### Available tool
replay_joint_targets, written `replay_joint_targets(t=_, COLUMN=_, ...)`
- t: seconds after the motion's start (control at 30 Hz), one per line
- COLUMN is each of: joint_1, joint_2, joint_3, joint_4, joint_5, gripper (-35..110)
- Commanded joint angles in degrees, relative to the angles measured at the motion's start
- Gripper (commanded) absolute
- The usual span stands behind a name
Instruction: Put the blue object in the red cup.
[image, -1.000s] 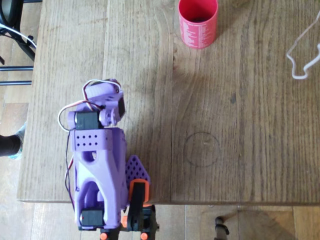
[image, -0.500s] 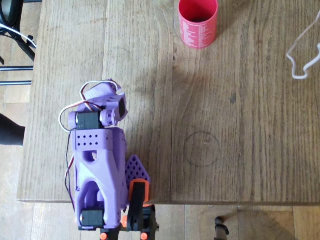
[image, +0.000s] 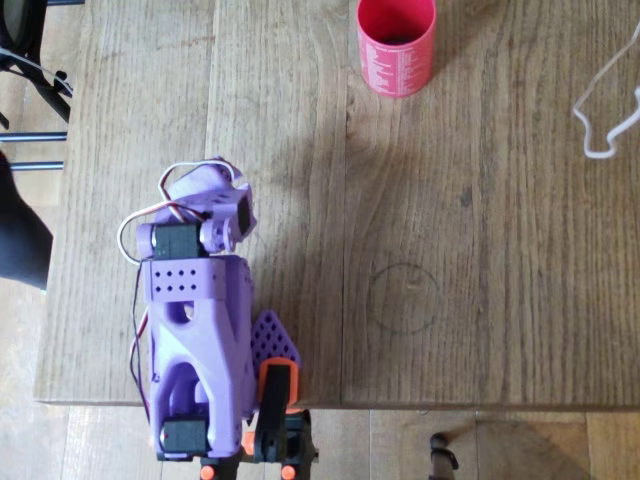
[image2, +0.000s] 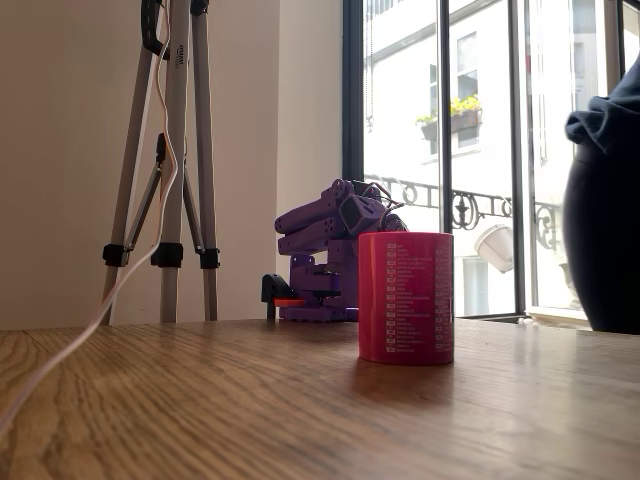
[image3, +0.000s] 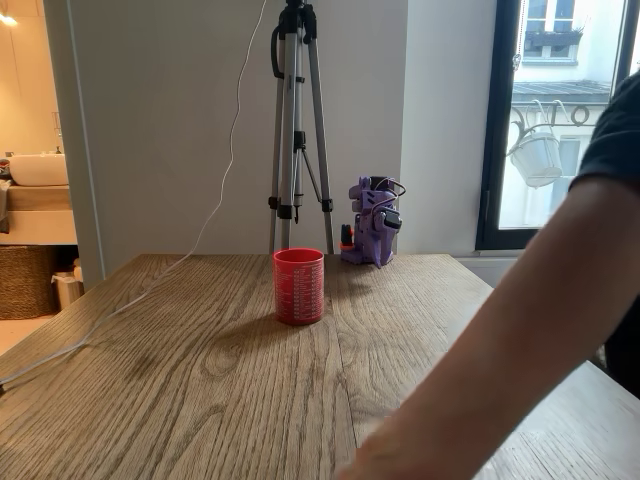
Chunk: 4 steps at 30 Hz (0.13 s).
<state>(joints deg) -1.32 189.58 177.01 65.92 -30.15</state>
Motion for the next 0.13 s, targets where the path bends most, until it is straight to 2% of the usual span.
replay_joint_targets(t=0.0, joint_1=0.3, joint_2=-0.4, joint_3=-0.3, joint_4=-0.9, joint_5=-0.6, gripper=1)
replay_joint_targets(t=0.1, joint_1=0.3, joint_2=-0.4, joint_3=-0.3, joint_4=-0.9, joint_5=-0.7, gripper=1)
